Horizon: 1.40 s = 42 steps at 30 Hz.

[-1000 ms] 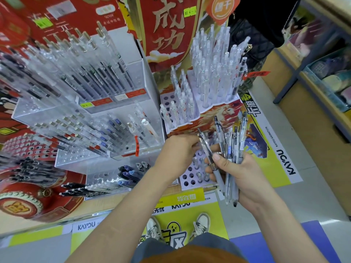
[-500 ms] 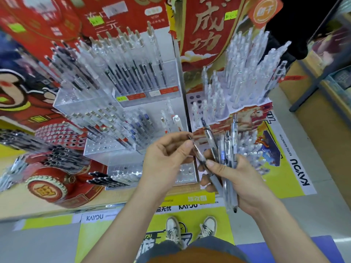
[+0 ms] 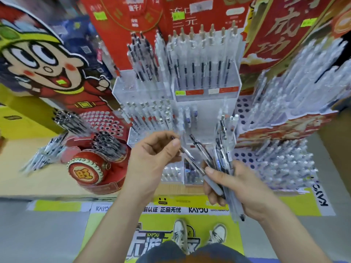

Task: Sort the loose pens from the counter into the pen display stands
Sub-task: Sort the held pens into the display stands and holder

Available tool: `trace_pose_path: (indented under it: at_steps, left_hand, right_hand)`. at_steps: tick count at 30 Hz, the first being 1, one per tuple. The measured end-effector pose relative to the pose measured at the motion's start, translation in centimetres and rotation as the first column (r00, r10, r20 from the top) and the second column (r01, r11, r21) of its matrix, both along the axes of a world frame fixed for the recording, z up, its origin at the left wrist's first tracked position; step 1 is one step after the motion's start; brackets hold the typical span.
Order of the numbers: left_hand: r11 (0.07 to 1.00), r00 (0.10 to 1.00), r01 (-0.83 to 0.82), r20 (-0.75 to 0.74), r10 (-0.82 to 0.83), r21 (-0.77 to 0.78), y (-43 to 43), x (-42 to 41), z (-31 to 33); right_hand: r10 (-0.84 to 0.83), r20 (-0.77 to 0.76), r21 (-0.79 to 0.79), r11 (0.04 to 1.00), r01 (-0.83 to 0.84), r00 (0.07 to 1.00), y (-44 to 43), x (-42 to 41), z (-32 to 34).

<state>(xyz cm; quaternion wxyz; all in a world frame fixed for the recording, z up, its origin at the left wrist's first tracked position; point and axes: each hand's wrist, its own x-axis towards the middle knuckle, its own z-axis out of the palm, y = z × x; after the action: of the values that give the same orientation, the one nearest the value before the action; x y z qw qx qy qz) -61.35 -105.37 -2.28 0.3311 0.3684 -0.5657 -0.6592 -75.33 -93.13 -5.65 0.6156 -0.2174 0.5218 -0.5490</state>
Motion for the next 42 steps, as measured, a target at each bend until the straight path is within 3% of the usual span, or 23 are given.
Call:
trace_pose_path:
  at_steps: [6,13,18,27,36,42]
  left_hand:
    - [0.975,0.993,-0.09,0.061,0.104,-0.201,-5.7,6.9,2.6]
    - [0.853,0.982,-0.009,0.156,0.105,-0.521,-17.3,15.2,5.6]
    - [0.746,0.962,0.095,0.253,0.101,-0.659,-24.0,16.8,5.6]
    - [0.647,0.878,0.348,0.477,0.029,-0.679,-28.3,15.2,2.5]
    - [0.544,0.773,0.547,0.634,-0.037,-0.636,-29.1,14.8,2.6]
    - [0.536,0.792,0.538,0.608,-0.057,-0.651,-28.8,14.7,2.6]
  right_hand:
    - [0.023,-0.156,-0.006,1.0,-0.024,0.987,-4.9,4.3,0.9]
    - [-0.119,-0.237,-0.027,0.993,0.116,0.964,-12.0,11.4,0.8]
    - [-0.241,-0.243,-0.014,0.97,0.245,0.94,-16.9,15.5,1.1]
    - [-0.288,-0.299,-0.064,0.957,0.282,0.91,-19.9,17.5,1.1]
    - [-0.331,-0.206,-0.062,0.944,0.325,0.921,-21.9,17.0,0.4]
    - [-0.354,-0.175,-0.033,0.935,0.354,0.919,-22.4,16.9,0.0]
